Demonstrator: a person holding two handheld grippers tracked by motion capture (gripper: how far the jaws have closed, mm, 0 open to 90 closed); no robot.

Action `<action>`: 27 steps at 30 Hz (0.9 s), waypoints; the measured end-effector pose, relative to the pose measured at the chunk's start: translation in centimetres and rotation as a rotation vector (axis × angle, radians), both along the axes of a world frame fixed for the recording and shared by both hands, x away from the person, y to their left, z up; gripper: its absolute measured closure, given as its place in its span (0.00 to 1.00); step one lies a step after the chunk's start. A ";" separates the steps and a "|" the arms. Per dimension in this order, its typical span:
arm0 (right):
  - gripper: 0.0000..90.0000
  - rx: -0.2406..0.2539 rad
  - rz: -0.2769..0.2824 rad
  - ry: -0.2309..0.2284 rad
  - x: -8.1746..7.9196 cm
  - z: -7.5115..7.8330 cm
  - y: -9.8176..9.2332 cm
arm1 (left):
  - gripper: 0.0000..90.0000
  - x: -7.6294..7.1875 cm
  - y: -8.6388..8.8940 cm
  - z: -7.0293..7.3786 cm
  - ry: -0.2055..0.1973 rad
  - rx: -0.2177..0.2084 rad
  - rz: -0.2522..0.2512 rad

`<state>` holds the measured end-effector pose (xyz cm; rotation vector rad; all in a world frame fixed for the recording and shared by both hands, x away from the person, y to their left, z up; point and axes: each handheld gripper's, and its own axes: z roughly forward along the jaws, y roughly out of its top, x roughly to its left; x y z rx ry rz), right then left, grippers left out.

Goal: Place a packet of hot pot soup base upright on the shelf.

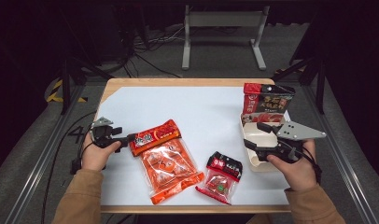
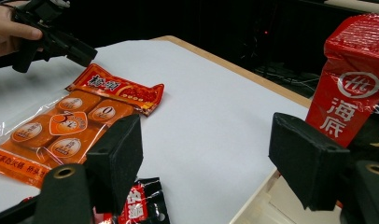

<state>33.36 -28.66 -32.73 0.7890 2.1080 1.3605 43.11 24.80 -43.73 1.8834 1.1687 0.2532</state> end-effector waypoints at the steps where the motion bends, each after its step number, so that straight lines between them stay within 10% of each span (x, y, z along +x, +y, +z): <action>1: 0.29 0.000 0.000 0.001 0.0 0.0 0.0 | 0.31 0.0 -0.1 -0.2 0.008 -0.004 -0.009; 14: 0.29 -0.006 0.000 0.003 0.0 -0.1 0.1 | 0.47 0.3 -1.1 -1.3 0.126 0.023 -0.071; 27: 0.28 -0.011 -0.003 0.026 0.4 -0.6 0.2 | 0.84 0.2 -2.1 -1.4 0.130 0.030 -0.125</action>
